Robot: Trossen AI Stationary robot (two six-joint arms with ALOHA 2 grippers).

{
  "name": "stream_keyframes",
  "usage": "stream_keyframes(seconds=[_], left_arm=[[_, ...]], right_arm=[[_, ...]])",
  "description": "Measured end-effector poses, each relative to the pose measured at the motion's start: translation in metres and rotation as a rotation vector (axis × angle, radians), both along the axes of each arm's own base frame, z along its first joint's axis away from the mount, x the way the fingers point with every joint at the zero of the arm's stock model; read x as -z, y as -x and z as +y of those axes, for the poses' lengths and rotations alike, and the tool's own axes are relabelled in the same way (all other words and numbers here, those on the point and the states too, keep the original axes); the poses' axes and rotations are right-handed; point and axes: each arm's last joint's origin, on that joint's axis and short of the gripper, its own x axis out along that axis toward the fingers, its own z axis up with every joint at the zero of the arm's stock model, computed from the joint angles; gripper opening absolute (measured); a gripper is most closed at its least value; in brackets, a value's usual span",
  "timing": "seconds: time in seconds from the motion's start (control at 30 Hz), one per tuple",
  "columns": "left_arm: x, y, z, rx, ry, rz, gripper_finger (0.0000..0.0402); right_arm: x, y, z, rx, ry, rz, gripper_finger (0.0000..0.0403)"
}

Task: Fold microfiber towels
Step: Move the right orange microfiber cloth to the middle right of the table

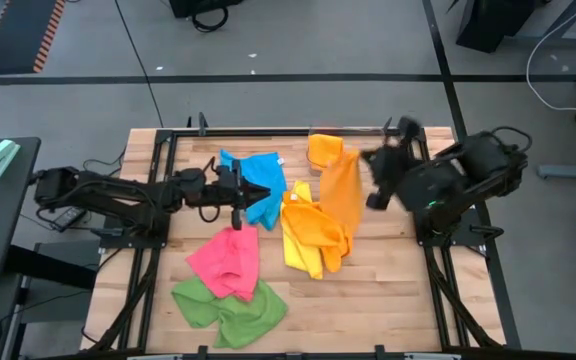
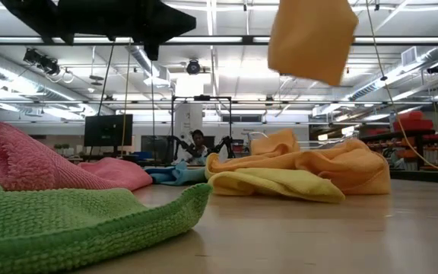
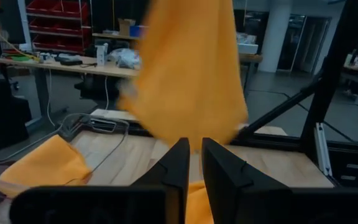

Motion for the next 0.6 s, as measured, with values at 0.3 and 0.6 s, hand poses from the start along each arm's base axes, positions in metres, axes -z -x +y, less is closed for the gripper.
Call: stream_keyframes(seconds=[0.3, 0.6], left_arm=[[0.003, -0.016, 0.001, -0.002, -0.048, 0.036, 0.0039], [0.008, -0.019, 0.002, -0.001, -0.066, 0.056, 0.004]], right_arm=[[-0.031, 0.025, -0.027, 0.076, 0.037, -0.12, 0.0012], [0.007, -0.002, -0.046, 0.136, -0.039, 0.073, 0.0013]])
